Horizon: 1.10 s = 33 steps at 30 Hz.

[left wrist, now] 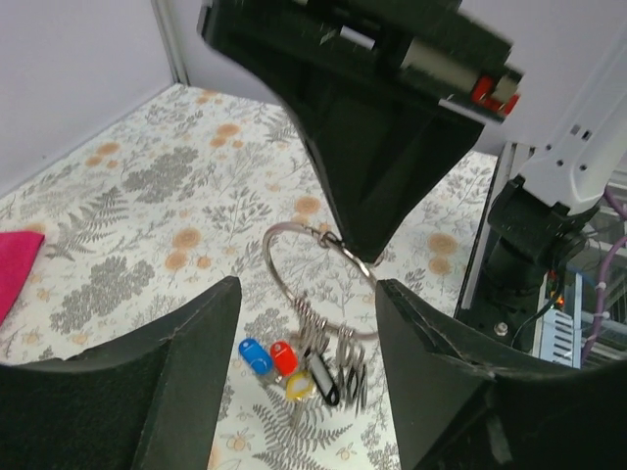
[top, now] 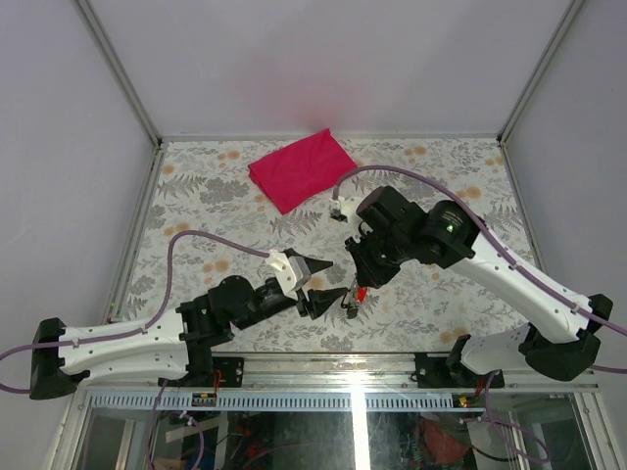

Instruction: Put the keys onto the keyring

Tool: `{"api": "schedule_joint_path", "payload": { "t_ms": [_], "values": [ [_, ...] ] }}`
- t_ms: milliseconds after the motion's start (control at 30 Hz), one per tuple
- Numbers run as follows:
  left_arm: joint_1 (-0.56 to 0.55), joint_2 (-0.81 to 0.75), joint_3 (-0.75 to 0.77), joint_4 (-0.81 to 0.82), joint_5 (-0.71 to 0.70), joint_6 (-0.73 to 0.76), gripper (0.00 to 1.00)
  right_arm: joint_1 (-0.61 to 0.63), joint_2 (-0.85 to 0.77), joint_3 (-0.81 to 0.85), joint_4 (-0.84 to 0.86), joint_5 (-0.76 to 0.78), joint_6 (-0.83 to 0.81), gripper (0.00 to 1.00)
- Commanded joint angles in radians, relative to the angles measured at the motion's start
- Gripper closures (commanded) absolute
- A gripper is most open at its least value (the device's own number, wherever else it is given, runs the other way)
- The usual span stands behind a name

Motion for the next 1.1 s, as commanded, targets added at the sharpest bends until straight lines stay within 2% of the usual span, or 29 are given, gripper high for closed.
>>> {"api": "schedule_joint_path", "payload": {
  "t_ms": [0, 467, 600, 900, 1067],
  "values": [
    [-0.004, -0.007, -0.017, 0.185, 0.029, 0.024, 0.41, -0.016, 0.028, 0.085, -0.060, -0.028, 0.042, 1.00],
    [-0.014, 0.072, -0.100, 0.348, 0.021, 0.107, 0.41, -0.020, 0.121, 0.229, -0.169, -0.050, 0.066, 1.00],
    [-0.023, 0.087, -0.116, 0.381, -0.025, 0.151, 0.41, -0.020, 0.134, 0.249, -0.179, -0.078, 0.069, 1.00],
    [-0.033, 0.155, -0.178, 0.603, -0.162, 0.270, 0.41, -0.020, 0.160, 0.284, -0.199, -0.145, 0.067, 1.00],
    [-0.035, 0.182, -0.190, 0.704, -0.172, 0.313, 0.41, -0.020, 0.167, 0.290, -0.208, -0.172, 0.066, 1.00]
  ]
}}
